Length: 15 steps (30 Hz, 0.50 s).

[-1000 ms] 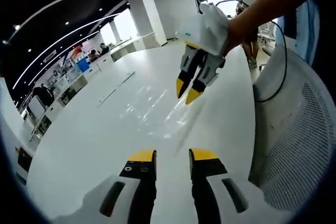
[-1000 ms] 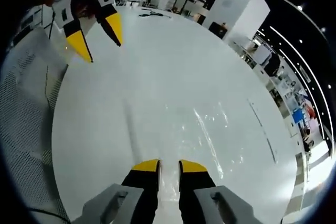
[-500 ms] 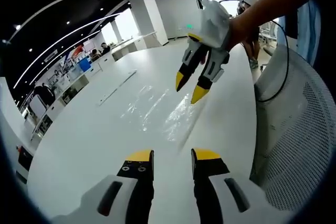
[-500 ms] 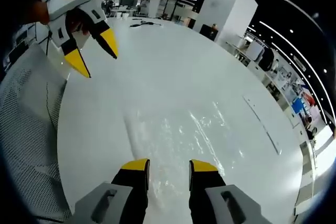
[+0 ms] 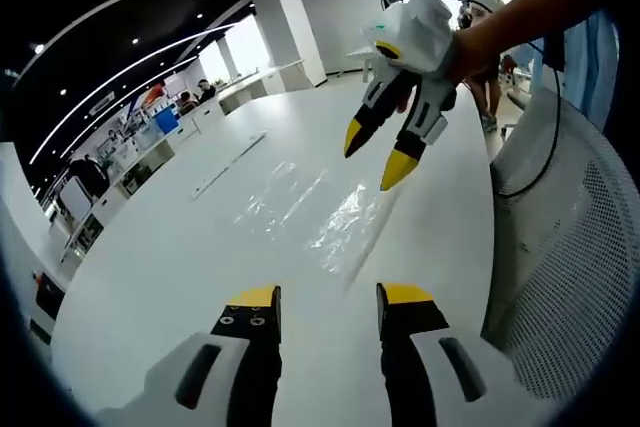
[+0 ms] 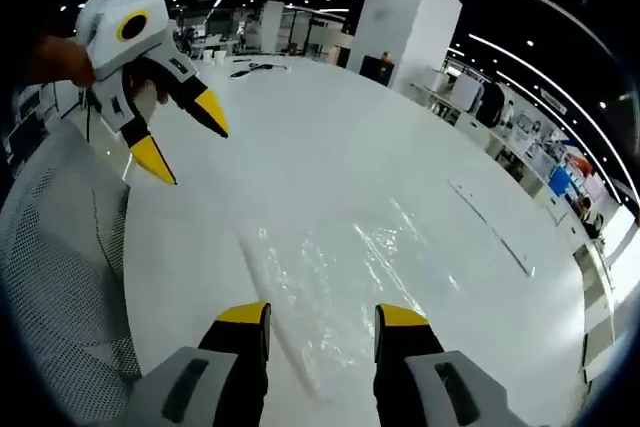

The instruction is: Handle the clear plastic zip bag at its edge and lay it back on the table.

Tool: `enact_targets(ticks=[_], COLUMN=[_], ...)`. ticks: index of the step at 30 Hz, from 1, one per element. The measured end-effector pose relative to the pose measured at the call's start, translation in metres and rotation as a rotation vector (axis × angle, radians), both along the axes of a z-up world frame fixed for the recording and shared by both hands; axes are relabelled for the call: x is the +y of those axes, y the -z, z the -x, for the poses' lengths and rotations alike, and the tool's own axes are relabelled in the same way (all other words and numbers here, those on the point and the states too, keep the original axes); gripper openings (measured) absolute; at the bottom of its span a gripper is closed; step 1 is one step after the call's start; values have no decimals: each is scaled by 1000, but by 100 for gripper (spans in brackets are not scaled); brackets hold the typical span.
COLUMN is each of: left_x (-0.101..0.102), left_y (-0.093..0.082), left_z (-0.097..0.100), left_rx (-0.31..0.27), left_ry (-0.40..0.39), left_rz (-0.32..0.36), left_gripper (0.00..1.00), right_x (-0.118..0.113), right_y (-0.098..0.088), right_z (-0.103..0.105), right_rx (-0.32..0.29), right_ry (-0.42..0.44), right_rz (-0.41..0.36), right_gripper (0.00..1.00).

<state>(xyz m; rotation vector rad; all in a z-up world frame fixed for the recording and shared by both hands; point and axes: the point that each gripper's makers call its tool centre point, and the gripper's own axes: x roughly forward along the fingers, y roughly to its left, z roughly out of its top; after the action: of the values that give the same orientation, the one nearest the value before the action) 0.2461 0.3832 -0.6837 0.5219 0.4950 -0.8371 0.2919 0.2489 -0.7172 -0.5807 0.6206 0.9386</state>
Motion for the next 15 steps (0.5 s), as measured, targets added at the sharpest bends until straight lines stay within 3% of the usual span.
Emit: enact_targets(ticks=[10, 15], left_x=[4, 7], left_y=[5, 7], left_z=[-2, -4], left_rx=[24, 38], left_ry=[-57, -106], left_rz=[11, 34], left_gripper=[58, 74], right_x=[-3, -4], right_y=[-16, -19], right_z=[10, 11], right_rx=[-3, -3], right_ry=[62, 94], right_rz=[-78, -104], right_gripper=[56, 74])
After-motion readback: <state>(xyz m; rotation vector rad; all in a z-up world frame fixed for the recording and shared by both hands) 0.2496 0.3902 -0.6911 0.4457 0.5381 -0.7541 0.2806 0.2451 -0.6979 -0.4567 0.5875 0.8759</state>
